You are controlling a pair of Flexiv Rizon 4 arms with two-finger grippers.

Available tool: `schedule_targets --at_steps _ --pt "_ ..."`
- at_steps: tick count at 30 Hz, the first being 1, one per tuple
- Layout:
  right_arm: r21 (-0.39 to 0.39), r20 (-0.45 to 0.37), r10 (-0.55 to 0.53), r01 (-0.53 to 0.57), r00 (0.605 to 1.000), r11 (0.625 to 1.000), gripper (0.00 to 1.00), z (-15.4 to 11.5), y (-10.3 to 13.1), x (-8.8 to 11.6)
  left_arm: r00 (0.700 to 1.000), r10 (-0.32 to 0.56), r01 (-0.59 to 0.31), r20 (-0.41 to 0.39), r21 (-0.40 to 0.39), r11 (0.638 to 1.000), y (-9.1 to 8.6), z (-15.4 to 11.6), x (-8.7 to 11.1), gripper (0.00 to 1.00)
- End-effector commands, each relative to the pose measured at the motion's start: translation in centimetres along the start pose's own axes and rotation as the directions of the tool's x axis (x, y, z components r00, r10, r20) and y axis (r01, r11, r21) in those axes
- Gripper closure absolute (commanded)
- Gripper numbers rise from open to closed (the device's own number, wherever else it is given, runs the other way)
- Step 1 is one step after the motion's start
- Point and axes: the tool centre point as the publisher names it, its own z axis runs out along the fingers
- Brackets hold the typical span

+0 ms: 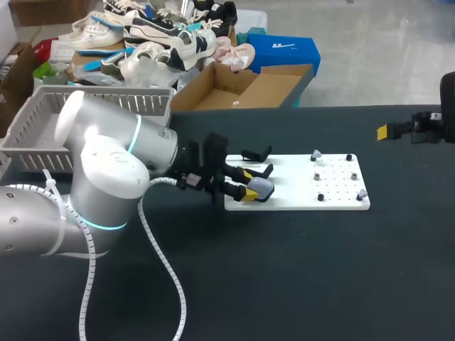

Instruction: Pick up each earbud case from the left stands, insert the matching earbuds, close the lid, and place the case in the box.

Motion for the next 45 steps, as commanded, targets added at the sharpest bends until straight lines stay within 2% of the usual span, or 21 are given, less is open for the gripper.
schedule_targets --at_steps 1,18,19,21,29,37,45 --pt "0.001 -0.002 -0.001 0.001 1.0 1.0 0.0 -0.1 0.0 0.0 1.0 -0.001 0.001 -0.006 0.005 1.0 0.2 0.1 -0.1 0.61" --pt "0.001 -0.002 -0.001 0.001 1.0 1.0 0.0 -0.1 0.0 0.0 1.0 -0.004 0.003 0.003 0.012 1.0 0.2 0.0 -0.4 0.87" --pt "0.001 -0.002 -0.001 0.001 1.0 1.0 0.0 -0.1 0.0 0.0 1.0 -0.004 0.004 0.004 0.012 1.0 0.2 0.0 -0.5 0.89" --pt "0.001 -0.002 -0.001 0.001 1.0 1.0 0.0 -0.1 0.0 0.0 1.0 -0.004 0.003 0.005 0.012 1.0 0.2 -0.1 -0.5 1.0" --pt "0.001 -0.002 -0.001 0.001 1.0 1.0 0.0 -0.1 0.0 0.0 1.0 -0.018 0.018 0.013 0.009 1.0 0.1 -1.0 -0.9 1.0" --pt "0.001 -0.002 -0.001 0.001 1.0 1.0 0.0 -0.1 0.0 0.0 0.997 -0.068 0.069 0.047 -0.02 0.997 0.3 -2.7 -2.6 1.0" --pt "0.001 -0.002 -0.001 0.001 1.0 1.0 0.0 -0.1 0.0 0.0 0.993 -0.065 0.072 0.102 -0.059 0.996 0.0 -5.2 -5.1 1.0"
